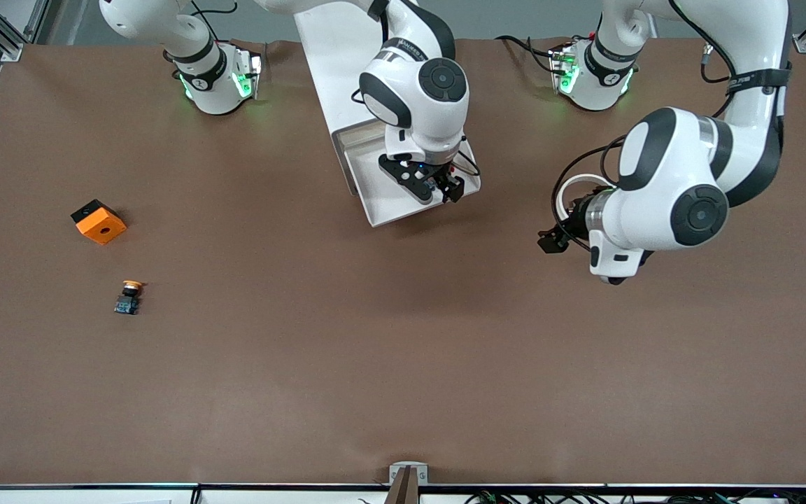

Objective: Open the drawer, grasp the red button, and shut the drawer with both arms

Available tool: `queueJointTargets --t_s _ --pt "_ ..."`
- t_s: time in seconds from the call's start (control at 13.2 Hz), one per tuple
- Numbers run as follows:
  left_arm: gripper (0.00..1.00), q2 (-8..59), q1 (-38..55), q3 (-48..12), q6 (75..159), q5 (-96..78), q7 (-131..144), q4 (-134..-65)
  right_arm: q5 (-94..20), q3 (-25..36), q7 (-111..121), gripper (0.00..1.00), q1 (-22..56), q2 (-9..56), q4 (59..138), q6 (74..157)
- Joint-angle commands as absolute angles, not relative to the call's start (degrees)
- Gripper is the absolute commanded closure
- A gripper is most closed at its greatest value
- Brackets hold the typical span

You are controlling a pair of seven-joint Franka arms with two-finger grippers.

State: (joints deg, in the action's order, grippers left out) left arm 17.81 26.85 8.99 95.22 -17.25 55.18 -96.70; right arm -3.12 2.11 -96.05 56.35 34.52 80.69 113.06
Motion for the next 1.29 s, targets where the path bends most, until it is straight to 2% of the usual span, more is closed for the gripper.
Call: queueJointTargets --t_s 0.0,0.46,0.53,0.61,0.68,0.76,1.22 --pt "0.0 15.6 27.1 7.4 99.1 -16.1 54.5 -101.5 -3.0 2.6 -95.6 0.0 57.1 35.8 79.2 113.1" --pt "0.0 16.0 28.3 7.2 99.3 -16.1 54.8 -102.9 -3.3 2.5 -95.4 0.0 57.2 36.1 79.3 113.1" --pt "0.0 16.0 28.6 7.3 99.3 -16.1 54.8 -103.2 -3.3 2.5 -94.4 0.07 57.3 36.4 79.3 113.0" --pt "0.0 16.0 28.6 7.3 99.3 -16.1 54.9 -103.3 -3.5 2.5 -93.0 0.21 57.7 36.5 79.3 113.0" --pt "0.0 16.0 28.7 7.3 99.3 -16.1 55.0 -103.3 -3.5 2.5 -92.6 0.44 57.8 36.5 79.4 113.1" --pt "0.0 16.0 28.7 7.3 99.2 -16.1 55.1 -103.4 -3.6 2.5 -92.5 0.99 57.9 36.5 79.4 113.0" --pt "0.0 16.1 28.7 7.3 99.3 -16.1 55.2 -103.2 -3.7 2.5 -92.6 1.0 58.0 36.4 79.3 112.6"
